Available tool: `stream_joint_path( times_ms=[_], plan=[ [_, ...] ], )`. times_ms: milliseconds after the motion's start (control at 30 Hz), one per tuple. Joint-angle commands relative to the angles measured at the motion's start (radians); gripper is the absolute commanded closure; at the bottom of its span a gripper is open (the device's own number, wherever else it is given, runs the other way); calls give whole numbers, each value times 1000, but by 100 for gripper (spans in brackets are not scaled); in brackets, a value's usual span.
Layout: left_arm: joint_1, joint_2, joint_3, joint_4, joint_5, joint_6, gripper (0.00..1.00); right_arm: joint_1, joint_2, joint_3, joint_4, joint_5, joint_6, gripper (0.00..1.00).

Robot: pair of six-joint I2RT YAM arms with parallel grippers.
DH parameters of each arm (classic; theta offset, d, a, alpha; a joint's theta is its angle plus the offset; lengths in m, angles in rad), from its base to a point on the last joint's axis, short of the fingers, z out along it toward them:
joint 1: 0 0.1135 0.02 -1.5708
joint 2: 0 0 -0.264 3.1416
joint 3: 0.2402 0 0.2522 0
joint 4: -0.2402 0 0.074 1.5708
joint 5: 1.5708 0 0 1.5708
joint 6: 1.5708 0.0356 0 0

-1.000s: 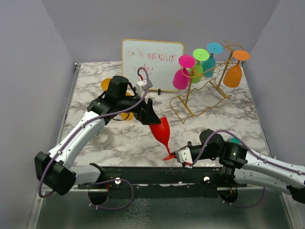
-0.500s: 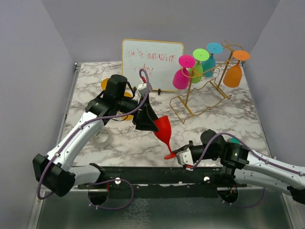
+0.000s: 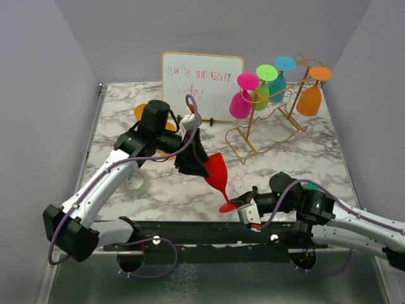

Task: Take the wine glass off the wine glass rack
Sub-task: Place the wine glass at the center of the board.

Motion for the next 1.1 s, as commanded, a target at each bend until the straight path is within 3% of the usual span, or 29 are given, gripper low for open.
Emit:
stream_joint_path(
  times_ms=[0,300,467,800,900,967,1067],
  plan=[
    [-30,-7,-25,2,30,-3,49,4,13,54,-34,41,-23,99],
    [-59,-21,-37,3,-39,-18,74,3,11,57,-25,46,-27,99],
    [-60,-23,-44,1,-47,-21,100,4,12,57,-27,53,-27,98],
    [-61,-40,-43,-5,-60,-16,100,3,3,49,20,55,-6,86],
    [-61,-39,-40,-11,-56,-13,100,3,-1,47,39,66,2,75],
    [-61,-42,-38,-19,-49,-8,100,4,-7,46,49,78,9,61],
    [-61,-53,-33,-28,-75,-5,100,3,-28,37,66,85,27,57]
  ],
)
